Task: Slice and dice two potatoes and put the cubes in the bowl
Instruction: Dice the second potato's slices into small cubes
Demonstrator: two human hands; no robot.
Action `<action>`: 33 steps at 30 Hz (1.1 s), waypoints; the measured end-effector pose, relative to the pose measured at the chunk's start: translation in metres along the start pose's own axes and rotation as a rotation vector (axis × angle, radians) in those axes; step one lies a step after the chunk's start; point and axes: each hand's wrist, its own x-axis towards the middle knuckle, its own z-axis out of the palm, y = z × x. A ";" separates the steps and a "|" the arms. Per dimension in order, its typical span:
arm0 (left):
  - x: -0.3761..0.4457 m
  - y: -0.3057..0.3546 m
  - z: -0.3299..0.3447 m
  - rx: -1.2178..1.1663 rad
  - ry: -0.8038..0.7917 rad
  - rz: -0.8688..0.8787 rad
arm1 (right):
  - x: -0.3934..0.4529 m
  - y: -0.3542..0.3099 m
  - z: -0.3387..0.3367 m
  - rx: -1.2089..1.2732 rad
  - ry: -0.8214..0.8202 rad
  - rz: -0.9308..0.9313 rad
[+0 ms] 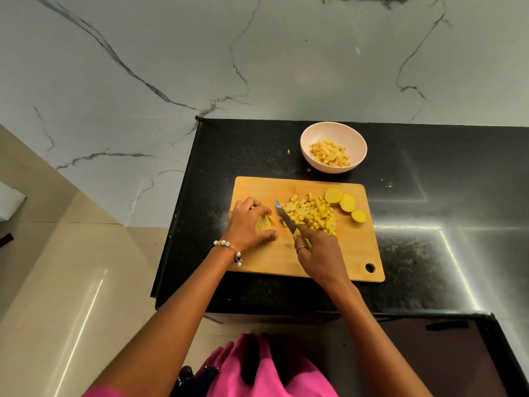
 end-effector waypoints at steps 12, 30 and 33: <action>-0.007 0.007 0.006 0.020 0.066 -0.077 | 0.000 -0.002 -0.004 0.041 0.009 -0.014; -0.022 0.019 0.022 0.056 0.428 -0.081 | -0.001 0.006 -0.008 0.086 0.069 0.020; -0.018 0.029 0.025 0.135 0.397 -0.171 | -0.002 0.005 -0.007 0.099 0.072 0.021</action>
